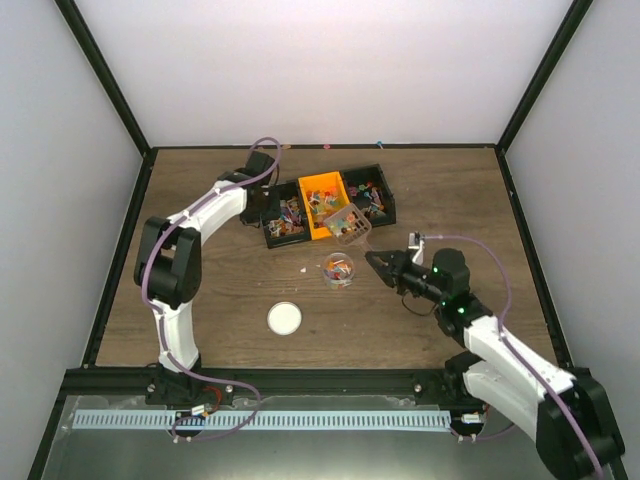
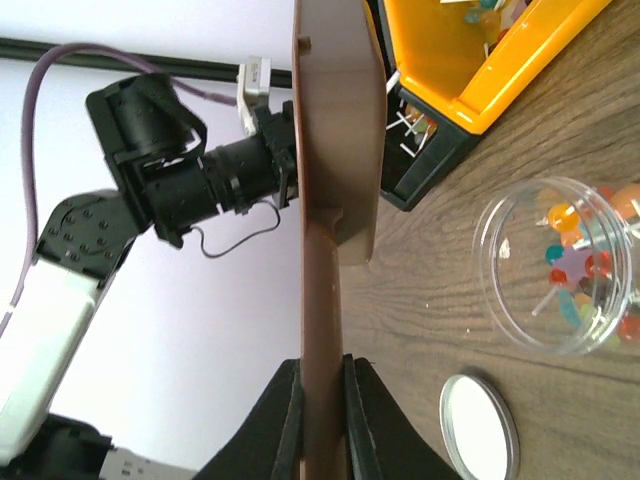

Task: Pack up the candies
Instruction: Place the fake candies in the packing bottle.

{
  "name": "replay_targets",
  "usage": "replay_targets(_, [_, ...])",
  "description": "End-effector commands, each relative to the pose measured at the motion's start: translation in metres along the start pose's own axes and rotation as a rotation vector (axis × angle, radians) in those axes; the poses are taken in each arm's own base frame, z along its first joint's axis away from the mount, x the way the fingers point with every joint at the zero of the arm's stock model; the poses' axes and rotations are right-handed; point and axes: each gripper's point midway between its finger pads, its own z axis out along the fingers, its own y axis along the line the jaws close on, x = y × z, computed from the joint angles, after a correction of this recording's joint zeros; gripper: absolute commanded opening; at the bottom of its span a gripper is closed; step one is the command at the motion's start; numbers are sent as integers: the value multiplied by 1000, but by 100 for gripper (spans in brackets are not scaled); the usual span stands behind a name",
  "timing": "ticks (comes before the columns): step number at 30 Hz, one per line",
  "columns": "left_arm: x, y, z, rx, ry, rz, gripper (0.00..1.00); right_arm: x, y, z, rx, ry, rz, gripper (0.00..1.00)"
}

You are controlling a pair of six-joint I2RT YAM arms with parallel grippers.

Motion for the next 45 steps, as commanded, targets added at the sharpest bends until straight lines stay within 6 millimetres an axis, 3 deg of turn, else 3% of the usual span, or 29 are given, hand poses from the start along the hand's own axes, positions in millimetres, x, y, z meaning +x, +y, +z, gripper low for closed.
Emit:
replay_targets(1, [-4,-4,-7,29,-25,-3,40,12,-6,-19,33,12,-53,1])
replay_targets(12, [-4,-5,-6,38,-26,-6,40,33,-25,-45,215,95,-169,1])
replay_targets(25, [-7,-7,-1,42,-30,-9,41,33,-23,-65,369,129,-254,1])
replay_targets(31, [-6,-7,1,42,-26,-5,40,33,-28,-69,431,131,-280,1])
replay_targets(45, [-6,-7,3,39,-20,-4,41,29,-15,-64,537,139,-383,1])
